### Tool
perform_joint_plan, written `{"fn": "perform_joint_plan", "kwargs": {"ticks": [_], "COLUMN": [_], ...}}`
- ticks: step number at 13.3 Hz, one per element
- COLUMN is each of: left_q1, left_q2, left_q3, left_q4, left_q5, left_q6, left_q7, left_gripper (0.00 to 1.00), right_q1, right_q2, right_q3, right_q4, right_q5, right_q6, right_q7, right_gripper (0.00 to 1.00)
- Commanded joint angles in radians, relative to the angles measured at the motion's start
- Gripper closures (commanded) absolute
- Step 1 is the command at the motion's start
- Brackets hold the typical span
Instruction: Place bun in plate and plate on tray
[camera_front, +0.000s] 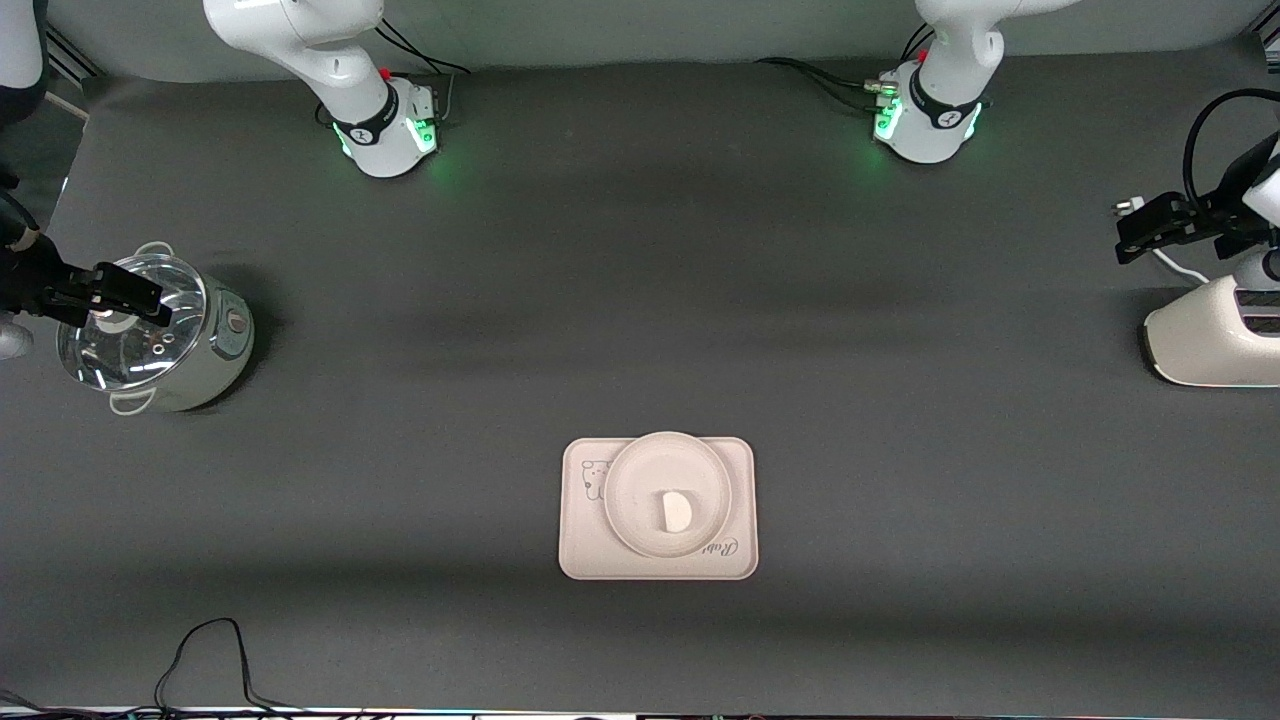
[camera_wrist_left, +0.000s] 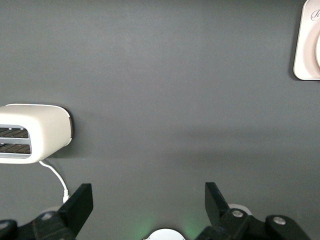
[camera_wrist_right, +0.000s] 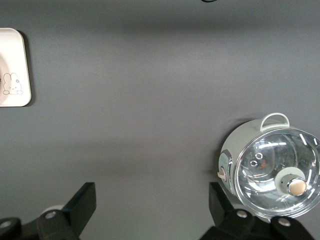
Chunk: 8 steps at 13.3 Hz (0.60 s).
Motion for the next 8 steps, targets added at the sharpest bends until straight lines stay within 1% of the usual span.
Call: {"fn": "perform_joint_plan", "kwargs": {"ticks": [1,3,8], "left_q1": [0.009,0.007,0.004], "left_q2": [-0.039,-0.034,-0.032], "left_q3": [0.003,0.001,0.0], "left_q4": [-0.034,-0.035,-0.04], "left_q5": [-0.016,-0.017,-0.017], "left_q6": [0.013,0.036,0.041], "left_q7": [0.023,0.021,0.024], "left_gripper": [0.0,0.0,0.0], "right_q1": [0.008,0.008,0.008], "right_q2": [-0.018,-0.018,-0.018], "right_q3": [-0.001,-0.003,-0.001], "right_q4": [-0.015,-0.015,-0.016], "right_q5": [-0.02,-0.021,-0.021], "right_q6": [-0.007,-0.007,-0.007], "right_q7": [-0.015,-0.015,-0.015], "right_gripper": [0.0,0.0,0.0]}}
